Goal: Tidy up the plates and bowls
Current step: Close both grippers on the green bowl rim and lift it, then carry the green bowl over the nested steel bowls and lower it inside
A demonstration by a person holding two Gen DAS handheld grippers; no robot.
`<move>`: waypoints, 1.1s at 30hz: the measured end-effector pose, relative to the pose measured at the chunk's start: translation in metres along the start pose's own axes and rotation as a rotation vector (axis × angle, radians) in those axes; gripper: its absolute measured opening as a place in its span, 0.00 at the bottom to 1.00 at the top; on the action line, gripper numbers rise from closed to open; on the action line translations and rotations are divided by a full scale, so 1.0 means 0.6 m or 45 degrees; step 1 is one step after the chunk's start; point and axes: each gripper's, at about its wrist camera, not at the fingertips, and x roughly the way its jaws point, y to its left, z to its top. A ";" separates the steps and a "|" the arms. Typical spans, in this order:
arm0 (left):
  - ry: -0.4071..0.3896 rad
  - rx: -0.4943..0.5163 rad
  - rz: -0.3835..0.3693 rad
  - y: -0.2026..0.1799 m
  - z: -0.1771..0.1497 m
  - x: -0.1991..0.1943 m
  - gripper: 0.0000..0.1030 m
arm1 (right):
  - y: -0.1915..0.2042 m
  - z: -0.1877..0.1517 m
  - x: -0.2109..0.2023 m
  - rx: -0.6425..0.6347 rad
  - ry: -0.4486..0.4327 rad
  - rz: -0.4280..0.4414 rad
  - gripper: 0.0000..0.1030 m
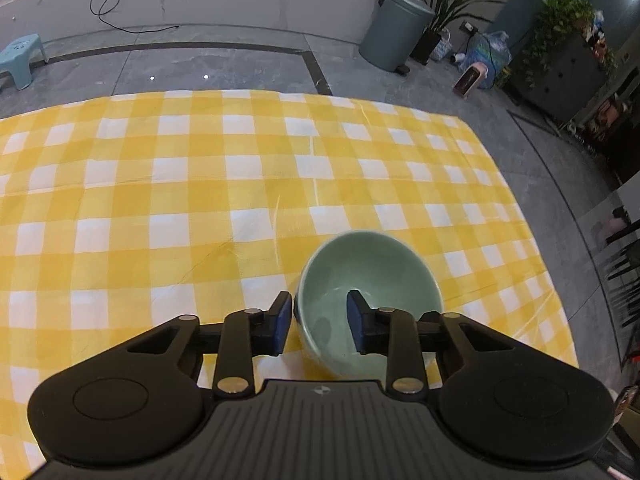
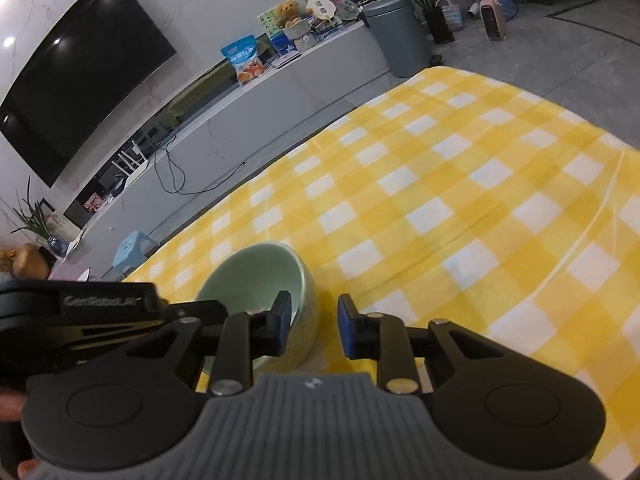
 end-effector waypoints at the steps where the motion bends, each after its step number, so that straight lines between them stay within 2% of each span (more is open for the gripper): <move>1: 0.005 0.009 0.009 -0.001 0.001 0.003 0.31 | 0.000 0.000 0.002 -0.004 0.002 0.002 0.23; 6: 0.024 0.068 0.051 -0.012 0.001 0.018 0.26 | -0.001 -0.002 0.009 -0.011 0.024 0.004 0.21; 10: 0.025 0.093 0.059 -0.020 0.001 0.026 0.16 | -0.006 -0.005 0.014 -0.017 0.052 -0.043 0.07; 11: 0.029 0.105 0.055 -0.024 0.001 0.027 0.13 | -0.008 -0.006 0.015 -0.015 0.057 -0.048 0.07; 16: 0.011 0.232 0.143 -0.051 -0.008 0.026 0.10 | -0.012 -0.009 0.013 0.001 0.058 -0.047 0.06; 23: 0.031 0.162 0.124 -0.041 -0.013 0.004 0.10 | -0.010 -0.008 -0.008 0.036 0.084 -0.018 0.05; 33: -0.032 0.122 0.153 -0.044 -0.041 -0.103 0.10 | 0.030 -0.024 -0.091 0.016 0.037 0.075 0.05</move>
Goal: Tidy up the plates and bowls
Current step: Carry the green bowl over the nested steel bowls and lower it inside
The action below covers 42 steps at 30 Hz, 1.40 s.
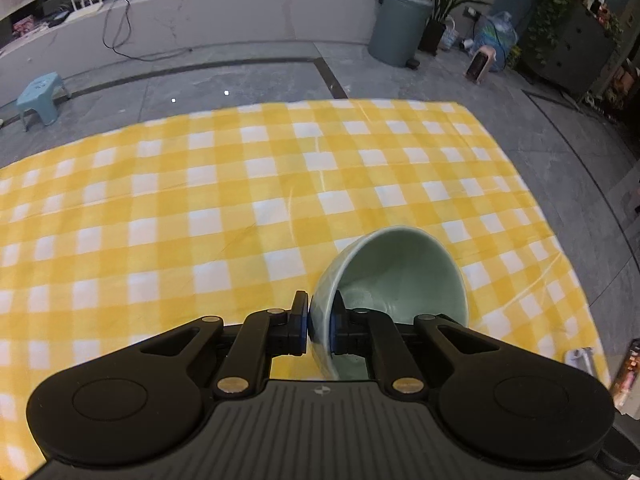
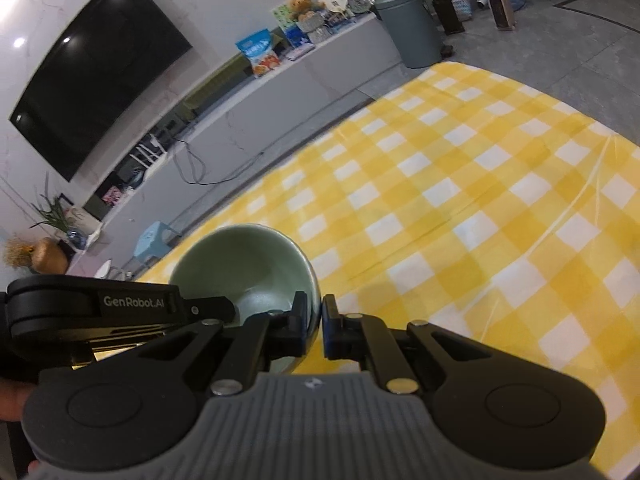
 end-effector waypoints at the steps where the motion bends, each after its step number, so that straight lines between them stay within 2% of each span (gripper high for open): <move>1: -0.012 0.001 0.000 -0.001 -0.004 -0.012 0.10 | 0.006 -0.003 -0.013 -0.007 -0.009 0.015 0.05; 5: -0.071 0.005 -0.004 -0.001 -0.028 -0.074 0.10 | 0.029 -0.018 -0.067 -0.037 -0.039 0.055 0.05; 13: -0.127 -0.050 -0.010 0.013 -0.085 -0.179 0.10 | 0.071 -0.056 -0.168 -0.093 -0.049 0.127 0.05; 22: -0.117 -0.139 -0.037 0.038 -0.167 -0.249 0.10 | 0.105 -0.129 -0.262 -0.169 -0.032 0.167 0.05; 31: 0.006 -0.273 -0.094 0.069 -0.244 -0.225 0.11 | 0.095 -0.200 -0.285 -0.134 0.058 0.110 0.05; 36: 0.100 -0.384 -0.166 0.098 -0.262 -0.197 0.12 | 0.091 -0.210 -0.267 -0.134 0.077 0.053 0.05; 42: 0.143 -0.412 -0.169 0.115 -0.259 -0.176 0.13 | 0.093 -0.207 -0.235 -0.163 0.109 0.029 0.05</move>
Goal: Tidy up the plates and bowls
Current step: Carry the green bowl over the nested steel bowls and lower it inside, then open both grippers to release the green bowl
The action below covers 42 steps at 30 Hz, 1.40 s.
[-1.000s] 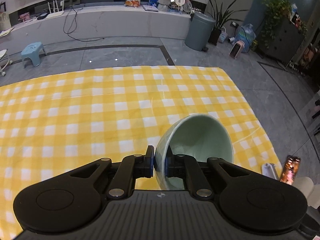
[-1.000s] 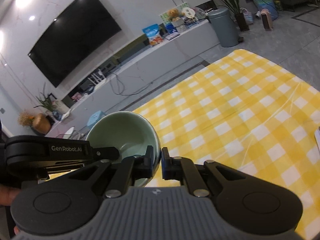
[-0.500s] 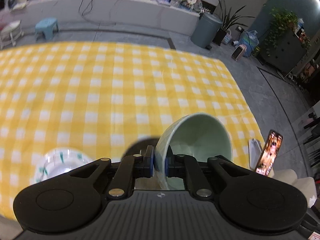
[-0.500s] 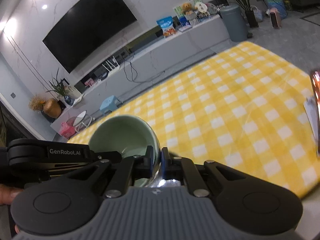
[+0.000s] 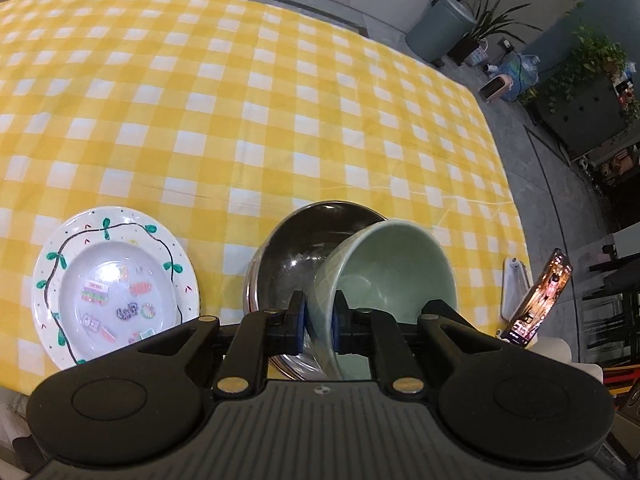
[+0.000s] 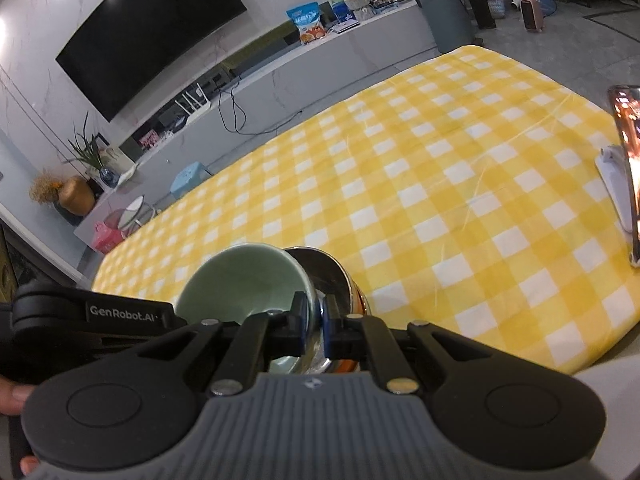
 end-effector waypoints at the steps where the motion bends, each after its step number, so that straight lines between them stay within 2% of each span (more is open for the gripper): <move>1: 0.009 0.004 0.004 0.000 0.000 0.004 0.13 | 0.002 0.000 0.004 -0.014 0.001 -0.009 0.05; 6: 0.030 0.090 0.054 -0.011 0.000 0.016 0.13 | 0.000 0.000 0.021 -0.070 -0.004 -0.069 0.05; 14: 0.061 0.148 0.136 -0.017 0.006 0.027 0.14 | 0.009 0.000 0.039 -0.136 0.022 -0.089 0.05; 16: 0.070 0.144 0.130 -0.015 0.007 0.028 0.19 | 0.010 0.001 0.044 -0.141 0.035 -0.093 0.05; 27: 0.017 0.102 0.082 -0.009 0.020 0.001 0.22 | 0.015 -0.002 0.052 -0.183 0.029 -0.131 0.06; 32: -0.001 0.158 0.059 -0.017 0.021 -0.013 0.24 | 0.015 0.000 0.039 -0.202 -0.008 -0.106 0.12; 37: -0.071 0.230 0.030 -0.028 0.019 -0.039 0.36 | 0.019 0.012 0.018 -0.255 -0.083 -0.056 0.16; 39: -0.110 0.253 0.000 -0.031 0.016 -0.050 0.46 | 0.017 0.019 0.011 -0.270 -0.123 -0.031 0.25; 40: -0.140 0.270 -0.013 -0.033 0.013 -0.056 0.53 | 0.014 0.022 0.009 -0.271 -0.137 -0.023 0.33; 41: -0.178 0.289 -0.023 -0.034 0.007 -0.062 0.56 | 0.010 0.025 0.008 -0.267 -0.143 -0.022 0.38; 42: -0.218 0.311 -0.024 -0.034 0.001 -0.067 0.61 | 0.003 0.026 0.010 -0.252 -0.142 -0.023 0.40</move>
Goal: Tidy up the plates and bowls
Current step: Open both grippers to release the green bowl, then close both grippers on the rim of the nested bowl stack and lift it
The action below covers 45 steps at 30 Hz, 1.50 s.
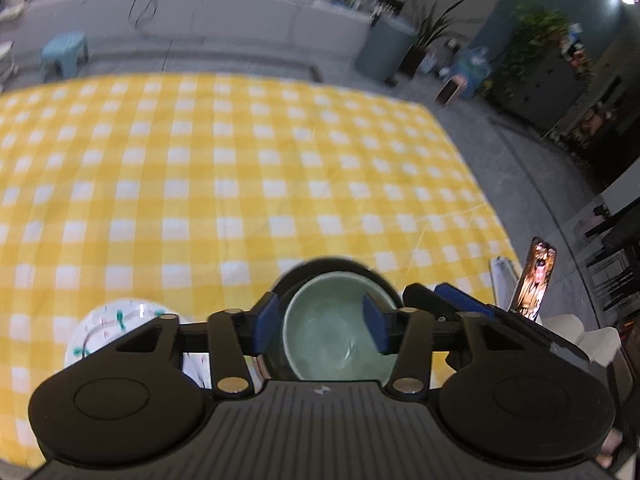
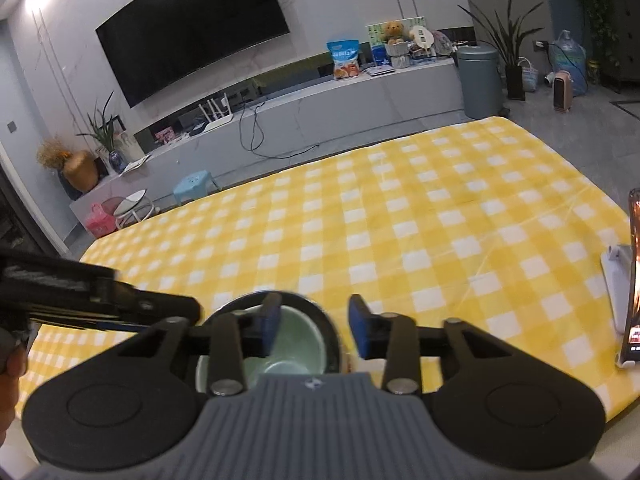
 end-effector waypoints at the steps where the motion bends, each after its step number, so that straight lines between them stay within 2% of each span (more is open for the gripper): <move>1: -0.047 0.016 0.014 -0.001 -0.008 -0.005 0.66 | -0.009 -0.002 0.003 0.026 0.005 0.004 0.45; 4: -0.177 0.017 0.088 0.002 -0.033 -0.007 0.80 | -0.044 -0.013 0.020 0.174 0.054 0.048 0.53; 7: -0.242 -0.076 0.118 0.018 -0.059 0.011 0.81 | -0.079 -0.029 0.035 0.370 0.120 0.107 0.57; 8: -0.243 -0.135 0.092 0.027 -0.067 0.019 0.81 | -0.087 -0.031 0.039 0.426 0.130 0.134 0.61; 10: -0.226 -0.278 0.019 0.051 -0.080 0.036 0.81 | -0.097 -0.035 0.045 0.513 0.145 0.193 0.62; 12: -0.223 -0.403 -0.028 0.073 -0.091 0.047 0.81 | -0.097 -0.038 0.053 0.524 0.168 0.211 0.62; 15: -0.224 -0.510 -0.025 0.095 -0.100 0.057 0.81 | -0.095 -0.040 0.065 0.520 0.211 0.159 0.62; 18: -0.199 -0.557 -0.051 0.108 -0.105 0.066 0.81 | -0.095 -0.042 0.076 0.529 0.261 0.151 0.62; 24: -0.169 -0.585 -0.092 0.107 -0.118 0.088 0.81 | -0.098 -0.055 0.084 0.504 0.298 0.158 0.62; 30: -0.144 -0.587 -0.103 0.101 -0.127 0.101 0.79 | -0.105 -0.056 0.100 0.546 0.343 0.165 0.62; 35: -0.125 -0.563 -0.089 0.092 -0.128 0.109 0.76 | -0.103 -0.057 0.108 0.551 0.364 0.170 0.56; 43: -0.095 -0.524 -0.063 0.091 -0.127 0.115 0.58 | -0.093 -0.057 0.116 0.516 0.358 0.169 0.46; 45: -0.091 -0.512 -0.053 0.090 -0.127 0.114 0.57 | -0.089 -0.057 0.115 0.487 0.356 0.157 0.45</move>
